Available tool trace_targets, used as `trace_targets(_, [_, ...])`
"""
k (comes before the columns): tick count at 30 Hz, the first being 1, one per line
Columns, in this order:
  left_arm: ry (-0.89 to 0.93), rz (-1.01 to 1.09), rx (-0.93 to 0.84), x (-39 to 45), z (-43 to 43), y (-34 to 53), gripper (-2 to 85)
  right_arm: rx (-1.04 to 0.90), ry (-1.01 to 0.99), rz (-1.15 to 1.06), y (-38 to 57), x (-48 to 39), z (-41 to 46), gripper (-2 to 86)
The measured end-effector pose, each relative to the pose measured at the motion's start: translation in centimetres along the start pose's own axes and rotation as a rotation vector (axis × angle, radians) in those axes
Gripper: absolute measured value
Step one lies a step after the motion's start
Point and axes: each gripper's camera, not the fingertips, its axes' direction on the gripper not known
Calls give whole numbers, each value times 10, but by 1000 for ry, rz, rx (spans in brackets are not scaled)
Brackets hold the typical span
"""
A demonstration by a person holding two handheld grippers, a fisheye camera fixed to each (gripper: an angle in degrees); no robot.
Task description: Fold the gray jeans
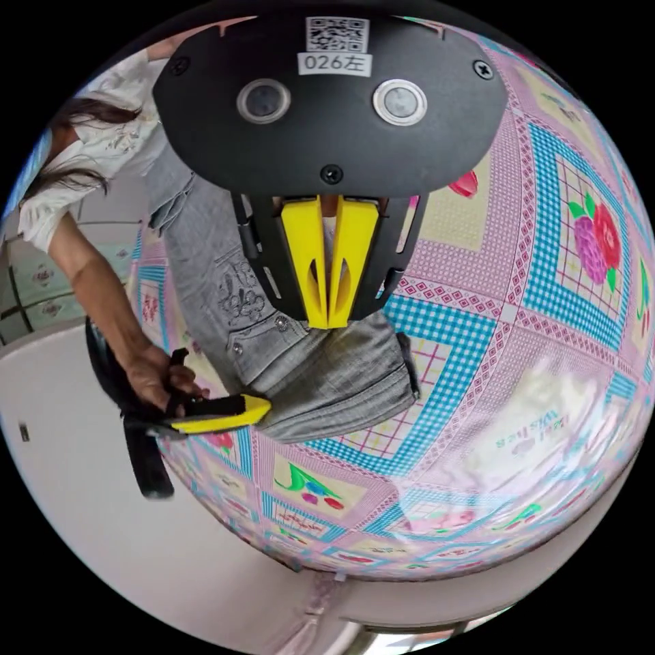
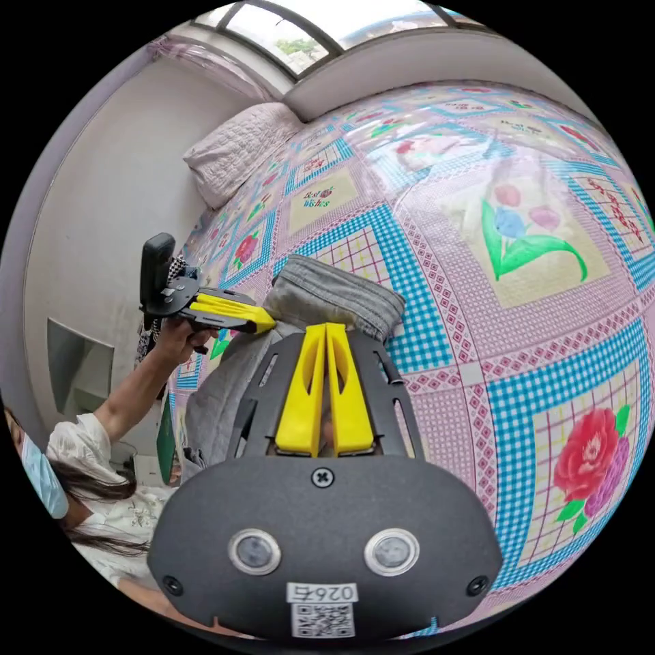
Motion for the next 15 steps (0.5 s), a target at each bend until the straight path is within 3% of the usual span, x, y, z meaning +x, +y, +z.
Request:
trace_targets(3, [-92, -55, 79, -9, -34, 35, -10, 95, 30, -12, 30, -21, -49, -9])
trace_targets(5, [-55, -72, 143, -10, -59, 69, -10, 148, 75, -54, 78, -55, -96, -9])
trace_targets(9, [250, -40, 405, 9, -98, 175, -10, 211, 52, -113, 169, -114, -137, -9])
trace_targets(11, [218, -68, 357, 12, -82, 203, -10, 161, 43, -118, 205, -135, -122, -9])
trace_targets(13, [57, -111, 69, -4, -43, 212, -10, 23, 133, -67, 210, -128, -96, -9])
trace_targets(15, [118, -230, 180, -27, -57, 224, -10, -4, 182, 8, 217, -121, -99, -8])
